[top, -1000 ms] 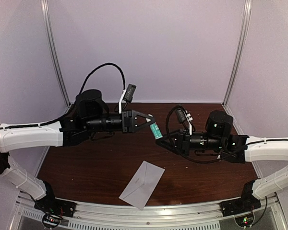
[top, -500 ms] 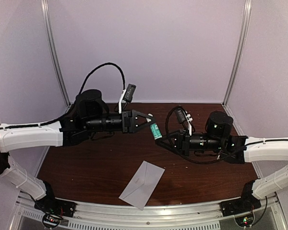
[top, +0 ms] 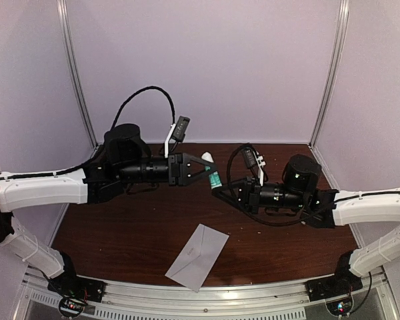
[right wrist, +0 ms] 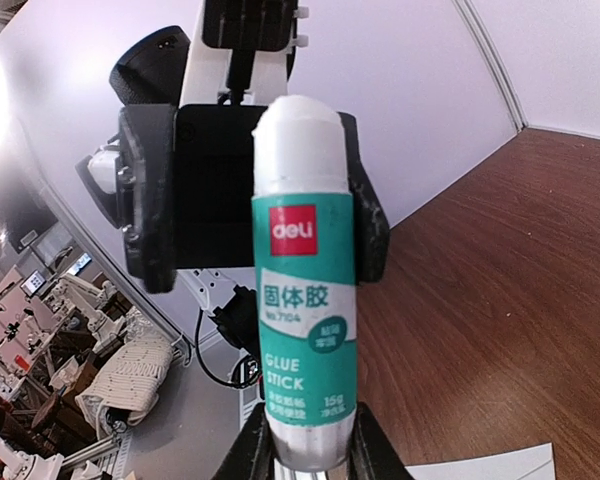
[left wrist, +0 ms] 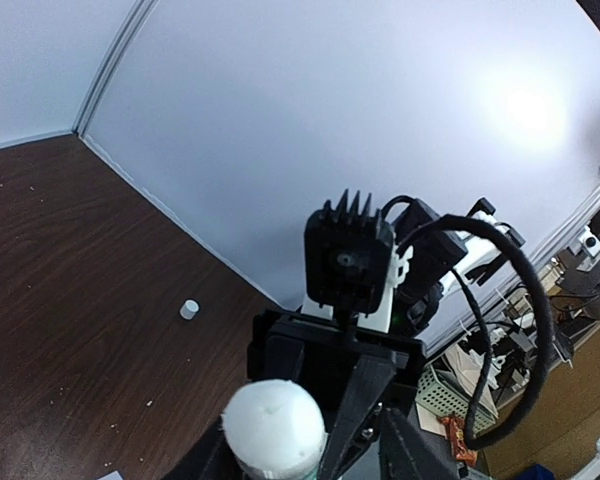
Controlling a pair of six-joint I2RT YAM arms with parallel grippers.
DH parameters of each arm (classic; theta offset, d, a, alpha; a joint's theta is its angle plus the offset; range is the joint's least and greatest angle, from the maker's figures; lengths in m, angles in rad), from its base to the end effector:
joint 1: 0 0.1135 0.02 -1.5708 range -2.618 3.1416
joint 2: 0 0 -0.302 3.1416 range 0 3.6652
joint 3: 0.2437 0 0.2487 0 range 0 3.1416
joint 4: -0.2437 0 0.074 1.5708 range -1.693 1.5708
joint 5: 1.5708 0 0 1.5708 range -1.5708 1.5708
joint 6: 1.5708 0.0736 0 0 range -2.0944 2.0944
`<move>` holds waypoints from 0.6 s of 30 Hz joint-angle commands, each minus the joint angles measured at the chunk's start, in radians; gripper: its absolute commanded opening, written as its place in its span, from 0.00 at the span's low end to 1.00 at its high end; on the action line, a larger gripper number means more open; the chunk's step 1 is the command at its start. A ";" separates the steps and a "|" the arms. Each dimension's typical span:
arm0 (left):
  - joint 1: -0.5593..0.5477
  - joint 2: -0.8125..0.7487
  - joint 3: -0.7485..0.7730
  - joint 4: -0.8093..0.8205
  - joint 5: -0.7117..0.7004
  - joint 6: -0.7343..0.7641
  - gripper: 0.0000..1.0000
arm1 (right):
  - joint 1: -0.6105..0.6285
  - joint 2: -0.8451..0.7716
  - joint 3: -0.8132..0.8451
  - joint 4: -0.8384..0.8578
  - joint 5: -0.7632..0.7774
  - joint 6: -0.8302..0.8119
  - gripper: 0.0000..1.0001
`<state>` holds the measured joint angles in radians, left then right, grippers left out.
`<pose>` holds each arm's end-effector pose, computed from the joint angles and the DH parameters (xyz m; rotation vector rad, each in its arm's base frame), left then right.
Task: Place the letter into the envelope and seal it
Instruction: Screw the solid glue.
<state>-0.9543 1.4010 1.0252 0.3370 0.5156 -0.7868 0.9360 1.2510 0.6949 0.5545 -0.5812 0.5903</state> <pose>0.1747 -0.3093 0.3730 0.6249 1.8118 -1.6822 0.1437 0.2633 0.3235 -0.8190 1.6406 1.5923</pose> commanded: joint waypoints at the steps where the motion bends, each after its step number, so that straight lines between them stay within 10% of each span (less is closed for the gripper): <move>1: 0.006 0.007 -0.002 0.090 0.018 -0.006 0.41 | -0.002 0.003 0.027 0.027 0.066 0.002 0.08; 7: 0.007 0.004 -0.005 0.074 -0.032 -0.003 0.20 | -0.003 -0.007 0.046 -0.074 0.167 -0.024 0.07; 18: 0.053 0.036 0.067 -0.089 -0.153 0.022 0.16 | 0.010 -0.003 0.197 -0.400 0.603 -0.082 0.04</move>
<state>-0.9329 1.4311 1.0489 0.3054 0.3687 -0.7849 0.9649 1.2484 0.8051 0.3191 -0.3161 0.5152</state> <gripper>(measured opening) 0.230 0.220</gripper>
